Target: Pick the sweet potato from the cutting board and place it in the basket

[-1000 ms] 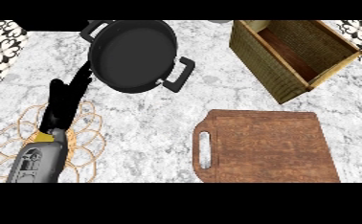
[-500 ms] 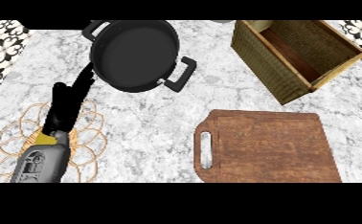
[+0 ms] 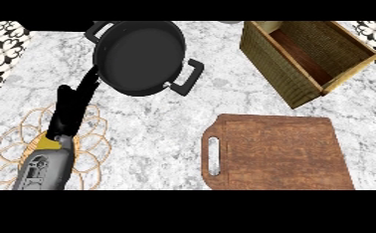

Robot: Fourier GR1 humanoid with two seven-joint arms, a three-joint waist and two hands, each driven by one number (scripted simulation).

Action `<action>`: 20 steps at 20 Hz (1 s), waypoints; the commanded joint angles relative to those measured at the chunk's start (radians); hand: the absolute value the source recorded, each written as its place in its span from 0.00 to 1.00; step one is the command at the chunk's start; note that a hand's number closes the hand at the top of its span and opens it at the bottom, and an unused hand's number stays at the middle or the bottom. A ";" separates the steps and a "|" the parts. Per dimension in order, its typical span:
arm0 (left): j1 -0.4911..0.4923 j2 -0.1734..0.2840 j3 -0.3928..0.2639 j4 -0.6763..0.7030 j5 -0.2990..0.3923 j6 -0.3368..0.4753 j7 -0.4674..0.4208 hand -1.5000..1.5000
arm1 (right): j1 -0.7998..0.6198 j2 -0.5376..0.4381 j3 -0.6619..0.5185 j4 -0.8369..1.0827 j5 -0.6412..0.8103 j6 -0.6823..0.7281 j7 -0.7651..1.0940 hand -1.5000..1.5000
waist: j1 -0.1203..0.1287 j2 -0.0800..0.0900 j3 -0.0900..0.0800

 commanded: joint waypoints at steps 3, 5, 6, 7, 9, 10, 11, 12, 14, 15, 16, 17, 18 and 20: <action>-0.017 -0.037 -0.031 0.007 -0.036 0.036 0.008 0.50 | -0.030 -0.019 0.008 0.133 0.047 0.008 -0.110 1.00 | -0.001 -0.002 0.000; -0.054 -0.011 -0.002 0.023 -0.010 0.012 0.007 0.50 | 0.026 0.048 0.023 0.174 0.079 -0.113 -0.154 1.00 | 0.002 0.001 0.000; -0.027 0.015 0.013 0.020 0.002 -0.015 0.003 0.50 | 0.043 0.059 0.003 0.195 0.073 -0.140 -0.143 1.00 | 0.003 0.000 0.000; -0.025 0.007 0.010 -0.010 0.007 -0.009 0.037 0.50 | 0.001 0.033 -0.030 0.242 0.047 -0.090 -0.153 1.00 | 0.007 0.000 0.000; -0.070 0.000 0.014 0.049 0.006 -0.007 0.005 0.50 | 0.031 0.050 -0.065 0.282 0.013 -0.081 -0.128 1.00 | -0.001 0.003 0.000; -0.005 -0.016 -0.004 0.016 -0.007 0.006 0.000 0.50 | 0.036 0.095 -0.081 0.300 0.012 -0.140 -0.076 1.00 | 0.010 0.002 0.000; -0.042 0.021 0.018 0.007 0.011 -0.023 0.015 0.50 | 0.058 0.088 -0.092 0.315 -0.001 -0.129 -0.107 0.00 | 0.005 0.001 0.000; -0.020 0.029 0.019 0.020 0.012 -0.036 0.004 0.50 | 0.065 0.075 -0.096 0.308 -0.006 -0.116 -0.127 0.00 | 0.000 -0.001 0.000; -0.073 -0.004 0.011 0.044 -0.005 0.005 0.010 0.50 | 0.065 0.103 -0.126 0.354 -0.021 -0.175 -0.156 0.00 | 0.004 0.004 0.000; 0.021 0.002 0.008 -0.014 0.008 -0.016 0.004 0.50 | 0.092 0.111 -0.135 0.345 -0.031 -0.185 -0.168 0.00 | 0.007 0.000 0.001; -0.003 -0.006 0.007 0.054 -0.025 0.016 -0.055 0.50 | 0.059 0.092 -0.142 0.344 -0.033 -0.180 -0.188 0.00 | 0.001 0.001 0.000; -0.080 -0.004 0.023 0.058 -0.006 0.016 0.024 0.50 | 0.055 0.112 -0.153 0.362 -0.037 -0.211 -0.186 0.00 | 0.002 0.002 0.000; -0.009 0.007 0.014 0.039 0.000 -0.016 -0.034 0.50 | 0.089 0.105 -0.162 0.331 -0.050 -0.219 -0.217 0.00 | -0.002 -0.001 0.000; -0.025 0.021 0.033 0.056 0.012 -0.024 -0.031 0.50 | 0.022 0.089 -0.207 0.368 -0.069 -0.258 -0.198 0.00 | 0.011 0.004 0.000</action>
